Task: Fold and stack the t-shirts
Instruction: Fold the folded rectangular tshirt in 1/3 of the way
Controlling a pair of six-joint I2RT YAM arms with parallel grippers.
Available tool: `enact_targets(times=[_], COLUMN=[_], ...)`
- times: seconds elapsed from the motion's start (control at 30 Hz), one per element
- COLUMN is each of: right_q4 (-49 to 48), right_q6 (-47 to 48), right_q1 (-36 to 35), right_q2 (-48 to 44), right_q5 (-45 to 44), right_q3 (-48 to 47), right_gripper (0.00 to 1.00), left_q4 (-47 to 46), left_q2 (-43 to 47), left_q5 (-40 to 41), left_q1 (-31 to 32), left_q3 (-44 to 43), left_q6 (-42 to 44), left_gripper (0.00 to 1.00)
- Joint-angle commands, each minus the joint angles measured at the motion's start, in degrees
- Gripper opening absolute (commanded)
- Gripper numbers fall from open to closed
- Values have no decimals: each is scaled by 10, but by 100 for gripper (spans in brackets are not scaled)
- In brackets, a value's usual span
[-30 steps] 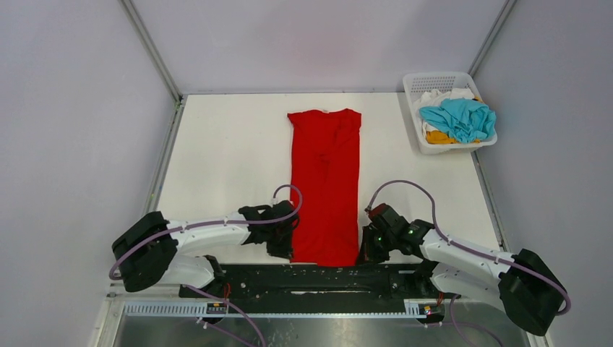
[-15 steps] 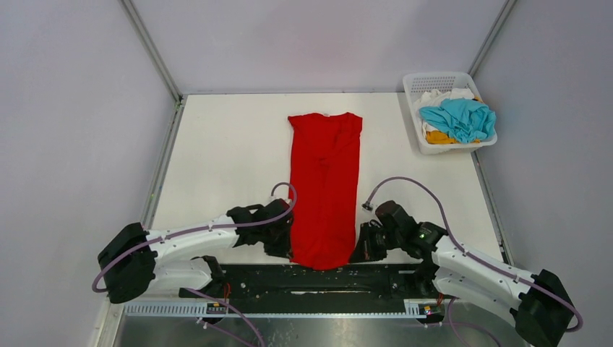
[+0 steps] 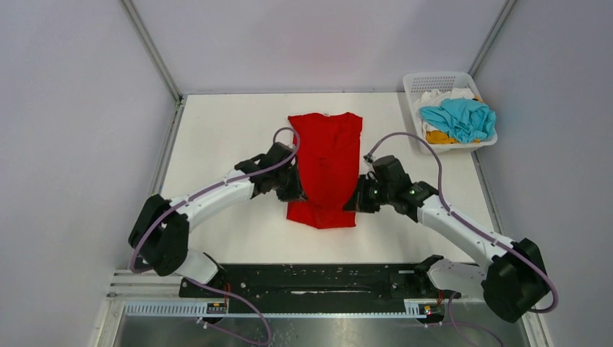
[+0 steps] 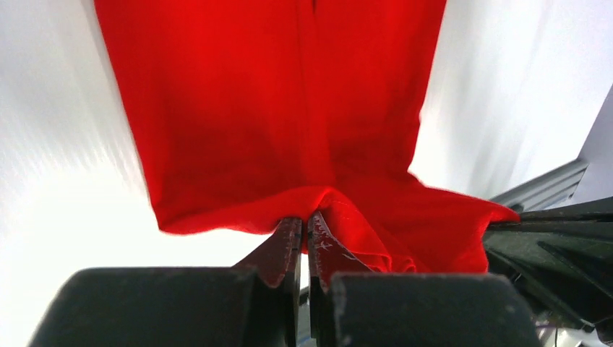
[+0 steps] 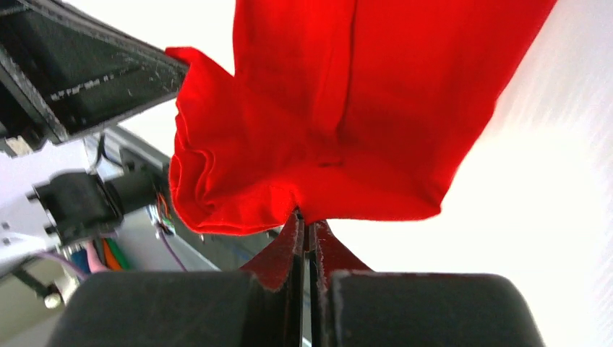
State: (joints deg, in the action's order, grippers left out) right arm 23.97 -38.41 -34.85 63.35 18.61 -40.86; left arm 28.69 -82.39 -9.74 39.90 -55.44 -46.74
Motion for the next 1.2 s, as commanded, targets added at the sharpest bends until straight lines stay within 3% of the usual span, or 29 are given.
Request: enact_targets(times=[0.0,0.2,0.57,1.0,1.07,1.1,1.13,1.17], right_q4=[-39,-58,-75,-96,-93,-91,-89,-85], right_q6=[43,51,60,63,61,60,59,59], right_q1=[50,97,151,175,177,177,177,177], right_q2=[57,147,272,373,377,376,375,372], right_q5=[-5,-6,-4,-3,-3,-2,-4,-7], right_q3=[-72,-136,-208,-273,-276,-277,-276,-275], right_gripper=[0,0,0,7,7,11,21,43], left_q4=[-16,-8,29,47,48,51,55,62], left_q2=[-51,-128,-256,-306,-301,-299,-297,-292], left_q5=[-11,-12,8,54,57,57,56,57], left_q1=[-40,-89,-121,-133,-133,-133,-133,-133], left_q3=[-85,-160,-290,-338,-332,-330,-330,-330], left_q6=[42,55,77,70,69,68,66,65], left_gripper=[0,0,0,0,8,23,76,96])
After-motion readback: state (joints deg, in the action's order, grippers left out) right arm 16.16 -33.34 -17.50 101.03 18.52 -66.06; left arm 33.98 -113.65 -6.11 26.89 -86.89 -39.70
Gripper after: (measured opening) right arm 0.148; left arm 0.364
